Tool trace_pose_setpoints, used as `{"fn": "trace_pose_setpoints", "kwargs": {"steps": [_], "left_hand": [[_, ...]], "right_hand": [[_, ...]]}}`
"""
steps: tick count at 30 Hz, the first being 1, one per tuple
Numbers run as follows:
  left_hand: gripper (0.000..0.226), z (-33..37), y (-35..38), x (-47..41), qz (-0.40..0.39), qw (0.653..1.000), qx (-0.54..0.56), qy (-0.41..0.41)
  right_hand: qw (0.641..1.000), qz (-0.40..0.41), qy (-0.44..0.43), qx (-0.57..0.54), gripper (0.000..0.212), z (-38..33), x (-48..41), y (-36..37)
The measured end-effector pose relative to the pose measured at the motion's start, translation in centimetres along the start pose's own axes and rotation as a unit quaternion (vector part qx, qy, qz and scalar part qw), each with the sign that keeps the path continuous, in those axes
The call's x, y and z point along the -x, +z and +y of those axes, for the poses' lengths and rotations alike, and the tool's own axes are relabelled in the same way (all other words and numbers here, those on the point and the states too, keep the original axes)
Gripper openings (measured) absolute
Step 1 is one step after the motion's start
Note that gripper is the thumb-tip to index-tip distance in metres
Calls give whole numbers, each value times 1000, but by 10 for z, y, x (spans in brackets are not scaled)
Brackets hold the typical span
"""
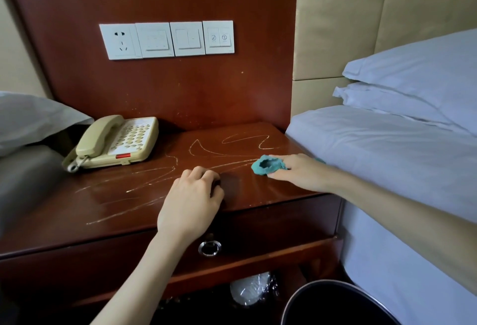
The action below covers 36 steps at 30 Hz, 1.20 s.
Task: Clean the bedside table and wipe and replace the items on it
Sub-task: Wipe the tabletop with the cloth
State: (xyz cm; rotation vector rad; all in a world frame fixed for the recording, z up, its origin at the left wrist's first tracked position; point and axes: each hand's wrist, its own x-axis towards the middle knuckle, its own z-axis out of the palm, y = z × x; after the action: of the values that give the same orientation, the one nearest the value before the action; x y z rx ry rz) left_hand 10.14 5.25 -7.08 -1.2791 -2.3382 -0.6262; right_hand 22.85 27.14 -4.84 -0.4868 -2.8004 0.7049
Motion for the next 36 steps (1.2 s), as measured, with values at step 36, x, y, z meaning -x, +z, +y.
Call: {"fn": "trace_pose_setpoints", "kwargs": {"steps": [36], "left_hand": [[35, 0, -2, 1, -21, 1000, -1, 8]], "right_hand": [[990, 79, 98, 64, 42, 13, -56, -4]]}}
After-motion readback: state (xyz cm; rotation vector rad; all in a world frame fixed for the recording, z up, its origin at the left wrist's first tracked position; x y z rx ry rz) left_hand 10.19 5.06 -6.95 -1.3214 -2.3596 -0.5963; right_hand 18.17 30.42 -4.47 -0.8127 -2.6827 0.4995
